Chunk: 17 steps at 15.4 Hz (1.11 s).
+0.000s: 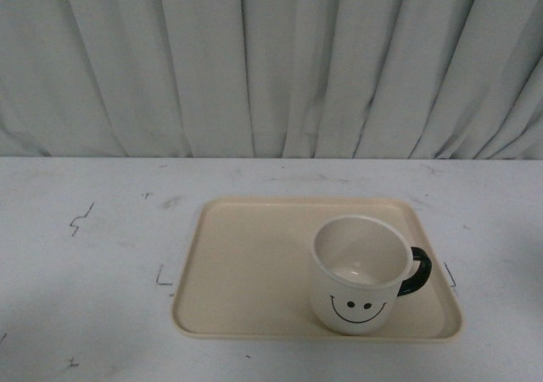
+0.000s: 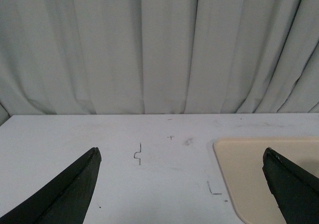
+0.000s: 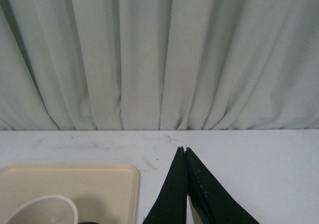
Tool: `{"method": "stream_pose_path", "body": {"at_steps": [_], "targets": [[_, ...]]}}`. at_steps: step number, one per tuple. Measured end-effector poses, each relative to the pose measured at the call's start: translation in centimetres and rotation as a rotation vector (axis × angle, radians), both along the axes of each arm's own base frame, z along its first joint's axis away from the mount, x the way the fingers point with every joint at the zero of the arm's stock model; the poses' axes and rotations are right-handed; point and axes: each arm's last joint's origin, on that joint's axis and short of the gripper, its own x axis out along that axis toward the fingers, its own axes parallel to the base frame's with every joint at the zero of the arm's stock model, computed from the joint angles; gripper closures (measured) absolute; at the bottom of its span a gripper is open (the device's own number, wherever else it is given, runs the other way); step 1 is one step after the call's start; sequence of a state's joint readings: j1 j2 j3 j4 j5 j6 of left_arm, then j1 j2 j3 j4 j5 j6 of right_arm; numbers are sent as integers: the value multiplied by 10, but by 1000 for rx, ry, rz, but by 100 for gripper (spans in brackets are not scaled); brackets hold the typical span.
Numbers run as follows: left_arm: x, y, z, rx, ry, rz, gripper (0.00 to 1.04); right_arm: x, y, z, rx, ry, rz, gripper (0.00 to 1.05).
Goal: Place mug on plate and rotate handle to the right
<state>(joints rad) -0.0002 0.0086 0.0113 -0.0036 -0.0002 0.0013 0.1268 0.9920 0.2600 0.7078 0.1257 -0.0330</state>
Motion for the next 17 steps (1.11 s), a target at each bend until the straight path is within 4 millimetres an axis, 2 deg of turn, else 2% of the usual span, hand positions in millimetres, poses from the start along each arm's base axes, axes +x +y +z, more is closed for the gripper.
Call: {"method": "stream_pose_path", "body": {"at_steps": [2, 4, 6, 13, 14, 17], "targets": [[0, 0, 0, 0, 0, 0, 7, -18, -7, -5, 19, -31, -8, 103], [0, 0, 0, 0, 0, 0, 7, -25, -9, -11, 19, -22, 6, 103], [0, 0, 0, 0, 0, 0, 7, -35, -22, -19, 21, -9, -19, 103], [0, 0, 0, 0, 0, 0, 7, -60, -21, -32, 22, -52, -1, 103], [0, 0, 0, 0, 0, 0, 7, -62, -21, -37, 22, -10, -2, 103], [0, 0, 0, 0, 0, 0, 7, -70, -21, -33, 22, -38, -2, 103]]}}
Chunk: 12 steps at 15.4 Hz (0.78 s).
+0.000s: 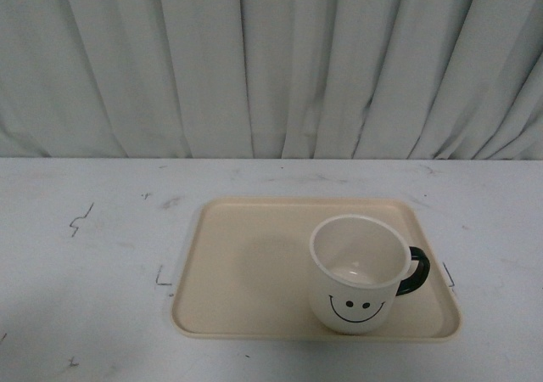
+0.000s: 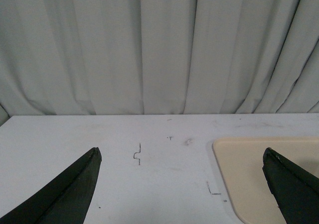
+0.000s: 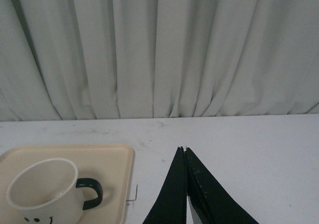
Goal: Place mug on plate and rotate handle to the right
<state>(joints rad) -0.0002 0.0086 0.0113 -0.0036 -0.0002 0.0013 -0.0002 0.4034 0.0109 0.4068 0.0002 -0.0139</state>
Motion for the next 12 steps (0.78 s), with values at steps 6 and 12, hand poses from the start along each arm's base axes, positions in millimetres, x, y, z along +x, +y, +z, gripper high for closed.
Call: {"method": "stream_pose_path", "body": {"at_steps": [6, 12], "targets": [[0, 0, 0, 0, 0, 0, 7, -10, 0, 0, 0, 3, 0, 103], [0, 0, 0, 0, 0, 0, 7, -21, 0, -6, 0, 56, 2, 103]]}}
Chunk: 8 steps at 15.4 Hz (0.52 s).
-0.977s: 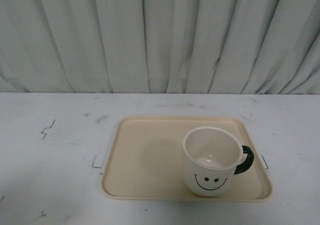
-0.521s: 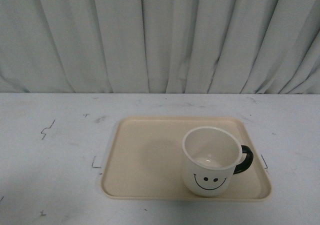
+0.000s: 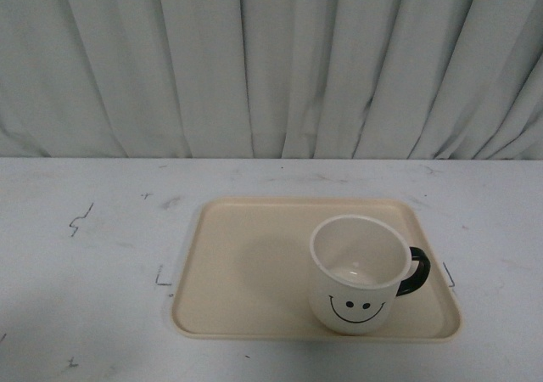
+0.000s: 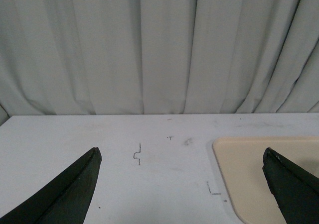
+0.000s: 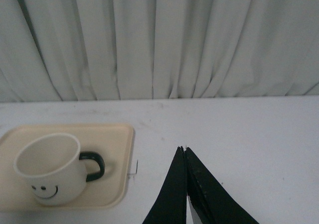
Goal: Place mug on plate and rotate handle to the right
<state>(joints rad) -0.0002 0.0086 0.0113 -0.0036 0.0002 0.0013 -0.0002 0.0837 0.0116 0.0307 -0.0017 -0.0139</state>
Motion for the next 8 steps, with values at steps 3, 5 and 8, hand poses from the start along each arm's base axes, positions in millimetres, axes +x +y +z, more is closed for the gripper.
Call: {"method": "stream_pose_path", "body": {"at_steps": [3, 5, 8], "targets": [[0, 0, 0, 0, -1, 1, 7, -5, 0, 2, 0, -39, -2, 103], [0, 0, 0, 0, 0, 0, 7, -5, 0, 3, 1, -45, -2, 103], [0, 0, 0, 0, 0, 0, 7, -5, 0, 3, 0, -45, -2, 83]]}}
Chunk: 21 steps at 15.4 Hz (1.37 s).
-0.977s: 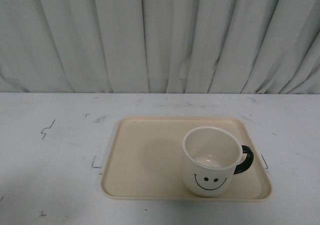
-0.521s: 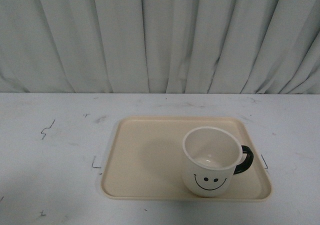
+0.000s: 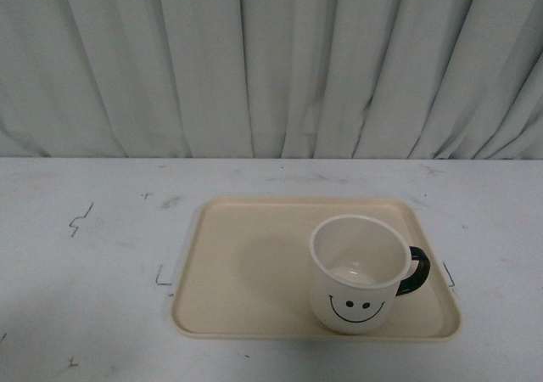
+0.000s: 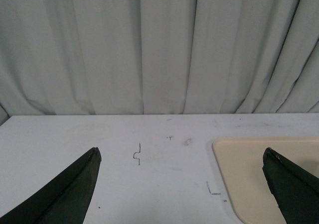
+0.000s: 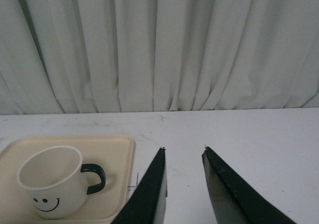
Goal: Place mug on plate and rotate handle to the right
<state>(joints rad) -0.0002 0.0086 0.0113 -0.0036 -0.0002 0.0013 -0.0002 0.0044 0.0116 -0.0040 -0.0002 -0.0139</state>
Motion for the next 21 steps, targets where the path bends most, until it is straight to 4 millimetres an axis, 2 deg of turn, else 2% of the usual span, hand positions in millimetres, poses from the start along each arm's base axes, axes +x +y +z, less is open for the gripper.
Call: {"method": "stream_pose_path", "body": {"at_steps": [4, 6, 9, 21], "targets": [[0, 0, 0, 0, 0, 0, 7, 0, 0, 0, 0, 0, 0, 27], [0, 0, 0, 0, 0, 0, 7, 0, 0, 0, 3, 0, 0, 5], [0, 0, 0, 0, 0, 0, 7, 0, 0, 0, 2, 0, 0, 8], [0, 0, 0, 0, 0, 0, 7, 0, 0, 0, 3, 0, 0, 6]]}}
